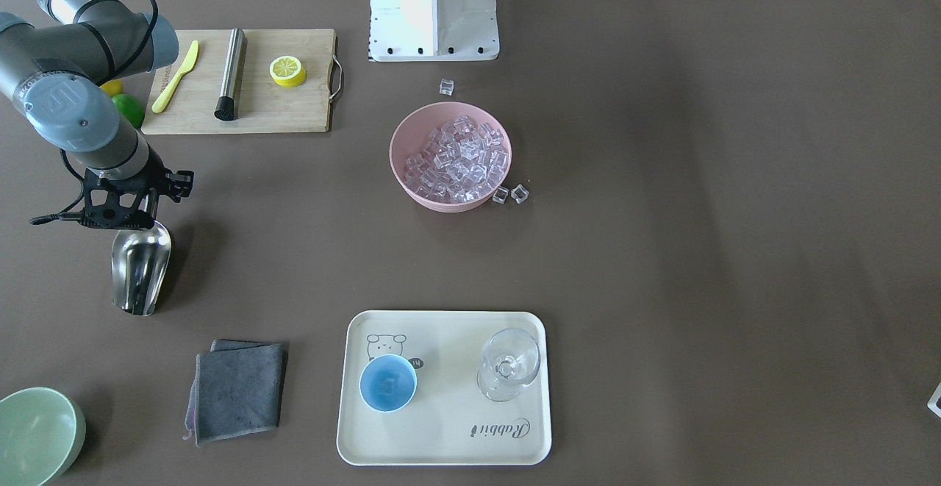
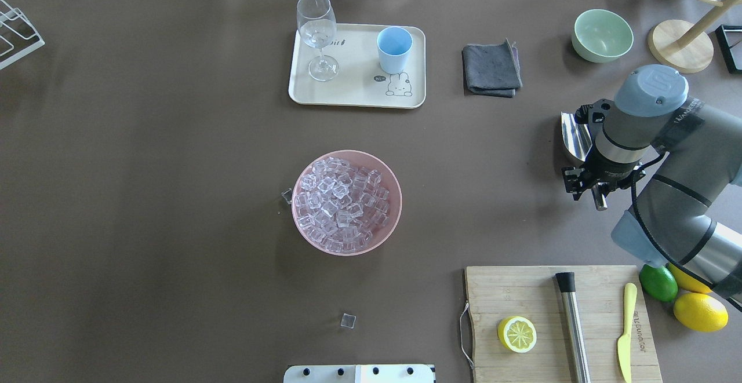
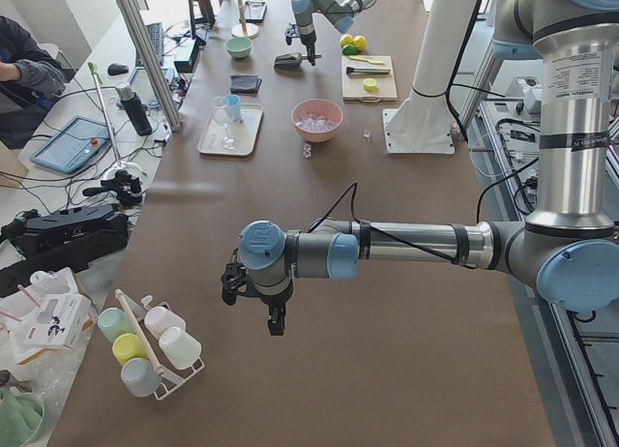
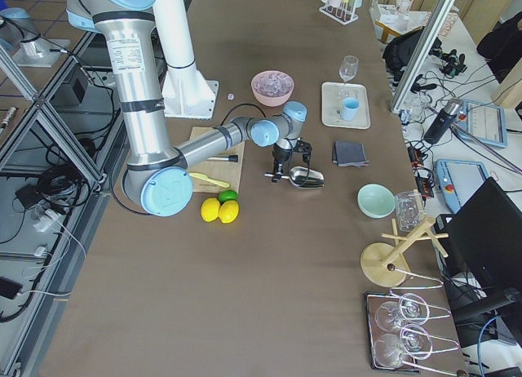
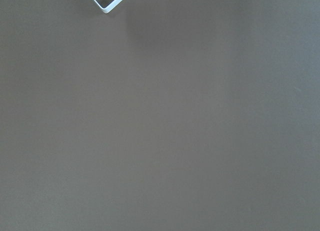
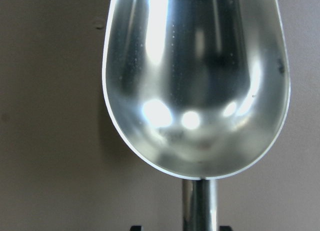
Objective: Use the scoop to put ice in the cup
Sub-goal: 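Lower the scoop onto the table and release it with the right gripper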
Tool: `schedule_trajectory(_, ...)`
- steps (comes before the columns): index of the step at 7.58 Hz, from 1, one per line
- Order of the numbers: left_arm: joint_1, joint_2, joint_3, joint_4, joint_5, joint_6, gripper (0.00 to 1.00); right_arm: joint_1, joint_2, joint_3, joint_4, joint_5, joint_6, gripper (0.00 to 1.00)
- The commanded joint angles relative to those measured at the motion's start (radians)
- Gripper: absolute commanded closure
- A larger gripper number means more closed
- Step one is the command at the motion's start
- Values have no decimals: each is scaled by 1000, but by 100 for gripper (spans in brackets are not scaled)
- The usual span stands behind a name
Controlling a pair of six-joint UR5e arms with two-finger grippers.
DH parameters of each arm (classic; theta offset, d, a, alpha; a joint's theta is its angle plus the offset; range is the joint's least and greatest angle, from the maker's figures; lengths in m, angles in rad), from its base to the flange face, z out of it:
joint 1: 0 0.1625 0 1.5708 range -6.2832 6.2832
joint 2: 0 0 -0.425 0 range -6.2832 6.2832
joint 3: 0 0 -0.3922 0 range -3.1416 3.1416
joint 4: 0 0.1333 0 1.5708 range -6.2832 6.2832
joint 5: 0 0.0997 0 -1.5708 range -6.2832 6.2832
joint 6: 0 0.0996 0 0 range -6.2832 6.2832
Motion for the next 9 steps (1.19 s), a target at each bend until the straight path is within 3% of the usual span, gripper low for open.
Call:
schedule_trajectory(1,2,6,0,0,0,0,2,12,1,8,-1,0,-11,0)
schedule_trajectory(3,2,6,0,0,0,0,2,84,-11,61,-46,1,-14,0)
schedule_trajectory(4,2,6,-2,0,0,0,2,136,-13,90,-101,3,-100,0)
schedule_trajectory(6,2,6,0,0,0,0,2,359,-9,175,-282,41,-435,0)
schedule_trajectory(8,3,5,-3,0,0,-2,2,652,-91,161,-313,218,-767,0)
schedule_trajectory(9,3,6,-2,0,0,0,2,743,-148,116,-306,260,-951,0)
